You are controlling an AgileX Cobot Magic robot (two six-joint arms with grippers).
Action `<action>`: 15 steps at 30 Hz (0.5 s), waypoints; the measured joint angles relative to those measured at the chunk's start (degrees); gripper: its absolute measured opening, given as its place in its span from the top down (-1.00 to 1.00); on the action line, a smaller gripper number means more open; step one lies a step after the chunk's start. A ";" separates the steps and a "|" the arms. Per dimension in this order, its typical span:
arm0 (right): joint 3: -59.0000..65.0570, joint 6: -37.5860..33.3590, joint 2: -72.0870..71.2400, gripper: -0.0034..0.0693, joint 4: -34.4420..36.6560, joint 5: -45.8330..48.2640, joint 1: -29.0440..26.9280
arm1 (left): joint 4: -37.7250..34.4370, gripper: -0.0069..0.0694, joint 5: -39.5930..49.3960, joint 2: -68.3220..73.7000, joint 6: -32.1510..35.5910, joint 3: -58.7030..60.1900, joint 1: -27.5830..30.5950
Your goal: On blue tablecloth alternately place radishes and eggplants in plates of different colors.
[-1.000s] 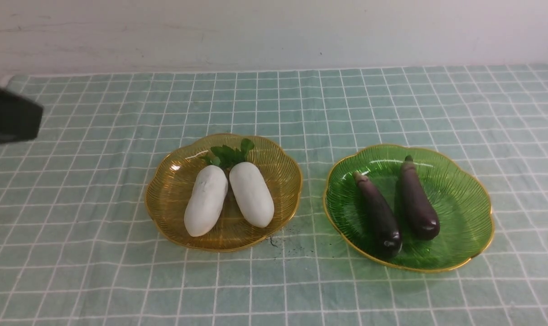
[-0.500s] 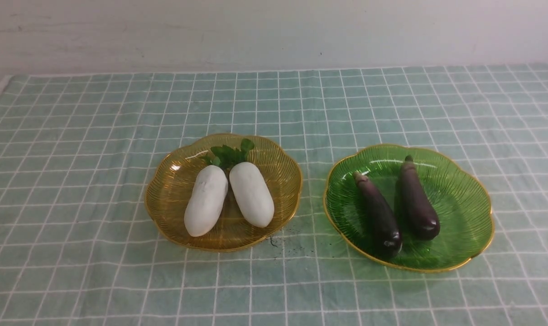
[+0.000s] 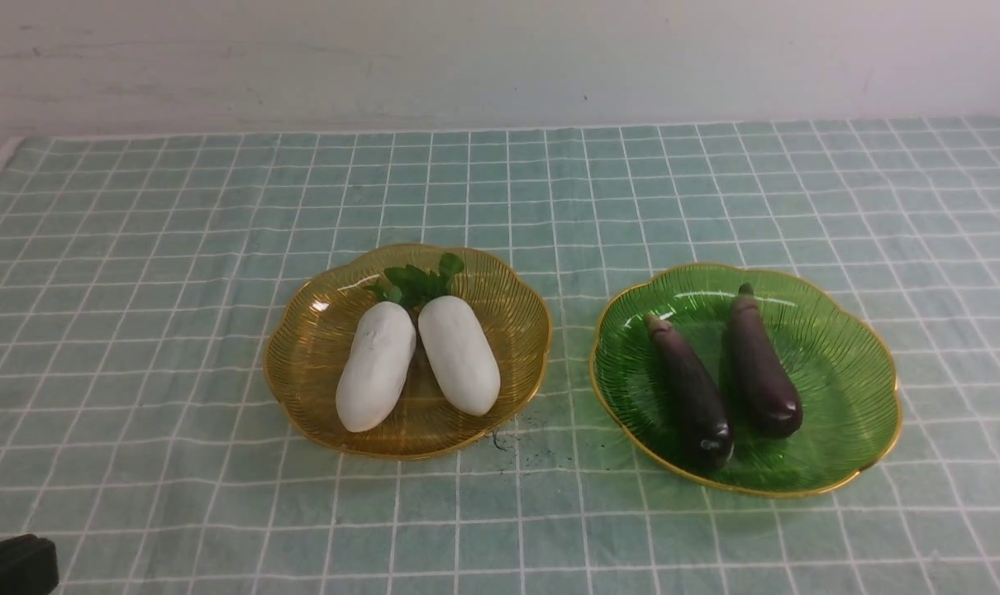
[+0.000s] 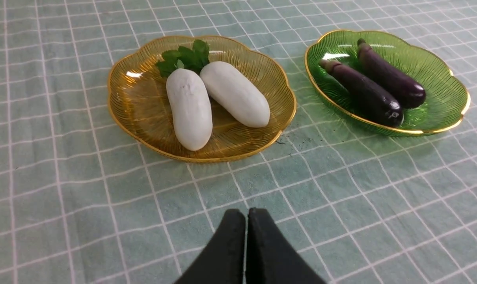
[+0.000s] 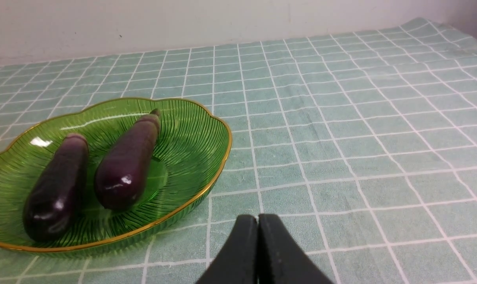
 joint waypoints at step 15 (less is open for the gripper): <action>0.00 0.00 0.00 0.95 0.00 0.05 0.00 | 5.40 0.84 -38.28 -15.39 -0.64 28.28 4.94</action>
